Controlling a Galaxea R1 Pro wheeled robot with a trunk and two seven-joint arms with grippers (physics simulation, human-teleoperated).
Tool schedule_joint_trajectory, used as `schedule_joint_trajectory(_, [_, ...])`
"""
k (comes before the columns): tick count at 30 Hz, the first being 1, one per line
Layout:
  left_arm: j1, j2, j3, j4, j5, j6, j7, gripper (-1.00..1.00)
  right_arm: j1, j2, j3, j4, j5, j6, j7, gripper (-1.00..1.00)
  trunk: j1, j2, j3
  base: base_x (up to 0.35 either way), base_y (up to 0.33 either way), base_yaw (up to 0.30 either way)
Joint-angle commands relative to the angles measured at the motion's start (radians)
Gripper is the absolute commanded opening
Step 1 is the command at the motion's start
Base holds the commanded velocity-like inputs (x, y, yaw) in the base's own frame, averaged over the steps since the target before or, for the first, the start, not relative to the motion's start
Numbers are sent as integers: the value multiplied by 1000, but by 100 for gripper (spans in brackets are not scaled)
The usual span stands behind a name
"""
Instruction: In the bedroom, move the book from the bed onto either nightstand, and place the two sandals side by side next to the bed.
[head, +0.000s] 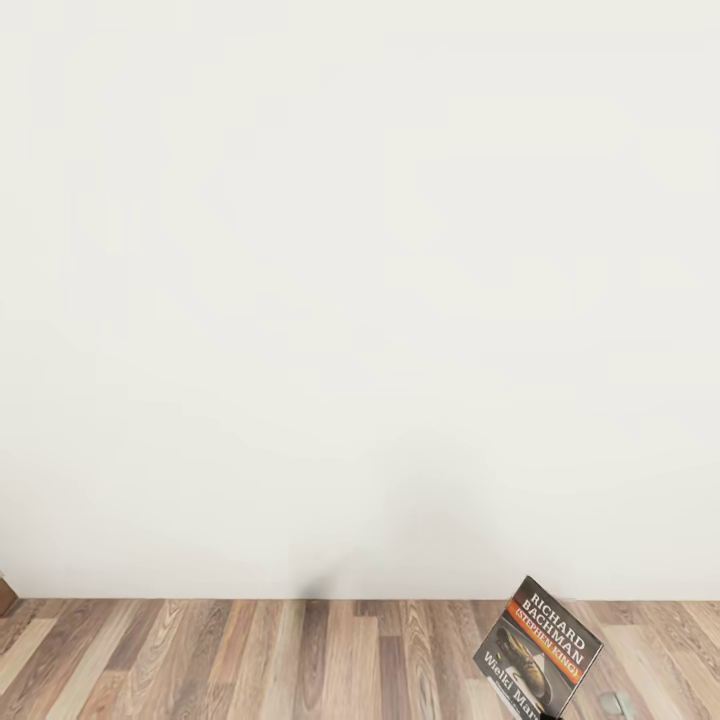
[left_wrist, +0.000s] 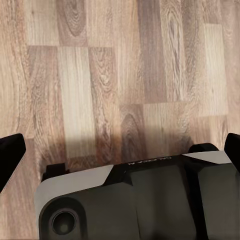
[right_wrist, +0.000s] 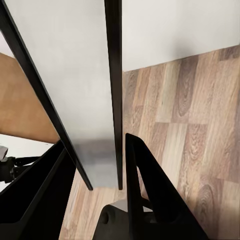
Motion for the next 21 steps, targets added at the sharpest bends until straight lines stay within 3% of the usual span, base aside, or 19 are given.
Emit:
schedule_joint_trajectory(1, [-1,0,8,1,-10,-4,-2,100,-1,0,-7,0,1,4,4,-100,1,-2,-2,326,0,0])
schedule_joint_trajectory(21, [-1,0,8,1,-10,-4,-2,100,-1,0,-7,0,1,4,4,-100,1,-2,-2,326,0,0])
